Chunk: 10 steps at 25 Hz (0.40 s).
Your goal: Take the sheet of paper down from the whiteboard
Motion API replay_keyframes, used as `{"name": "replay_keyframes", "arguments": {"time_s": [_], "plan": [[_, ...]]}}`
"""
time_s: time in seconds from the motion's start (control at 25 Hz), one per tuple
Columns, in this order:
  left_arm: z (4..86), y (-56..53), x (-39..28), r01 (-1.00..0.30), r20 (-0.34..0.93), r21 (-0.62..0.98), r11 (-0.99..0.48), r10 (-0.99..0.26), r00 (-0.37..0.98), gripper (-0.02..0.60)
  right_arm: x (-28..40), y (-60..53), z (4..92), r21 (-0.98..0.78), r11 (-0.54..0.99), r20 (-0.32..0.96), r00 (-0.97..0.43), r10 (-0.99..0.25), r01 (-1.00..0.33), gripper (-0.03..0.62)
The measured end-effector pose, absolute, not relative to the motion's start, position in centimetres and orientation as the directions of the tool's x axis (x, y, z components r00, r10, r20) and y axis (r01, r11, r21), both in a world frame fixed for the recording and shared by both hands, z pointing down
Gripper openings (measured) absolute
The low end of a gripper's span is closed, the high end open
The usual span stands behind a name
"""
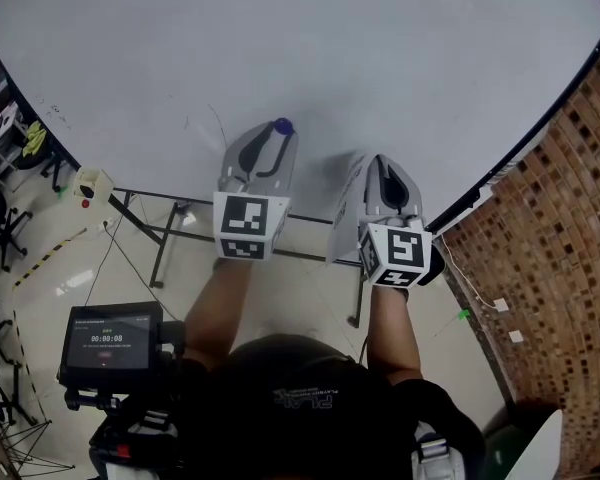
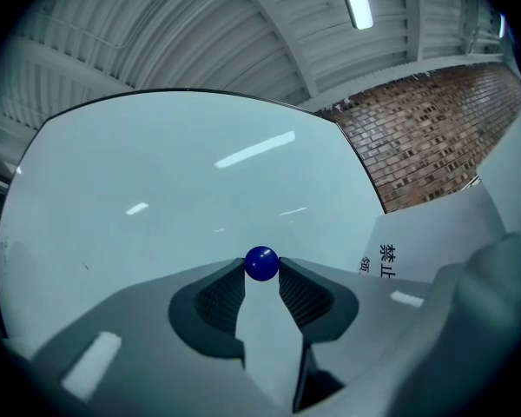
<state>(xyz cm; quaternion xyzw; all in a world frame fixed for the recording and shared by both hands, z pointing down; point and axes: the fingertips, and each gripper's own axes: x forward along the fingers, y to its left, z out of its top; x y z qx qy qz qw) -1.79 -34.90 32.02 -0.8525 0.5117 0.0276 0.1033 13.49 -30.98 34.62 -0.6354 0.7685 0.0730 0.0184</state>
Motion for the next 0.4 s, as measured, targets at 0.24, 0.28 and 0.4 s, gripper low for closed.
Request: {"name": "replay_keyframes", "arguments": {"time_s": [0.24, 0.28, 0.4], "plan": [[32.18, -34.98, -1.82, -0.880, -0.151, -0.148, -0.452, -0.869, 0.472, 0.123, 13.12, -31.16, 34.27, 0.085, 0.197, -0.137, -0.208, -0.969, -0.977, 0.012], [32.20, -35.00, -1.80, -0.879, -0.151, -0.149, -0.452, -0.868, 0.472, 0.123, 13.12, -31.19, 34.22, 0.081, 0.199, -0.139, -0.209, -0.968, -0.977, 0.012], [32.32, -35.04, -1.80, -0.879, -0.150, -0.150, -0.453, -0.868, 0.473, 0.123, 13.18, -31.23, 34.20, 0.070, 0.199, -0.142, -0.208, -0.968, -0.977, 0.012]]}}
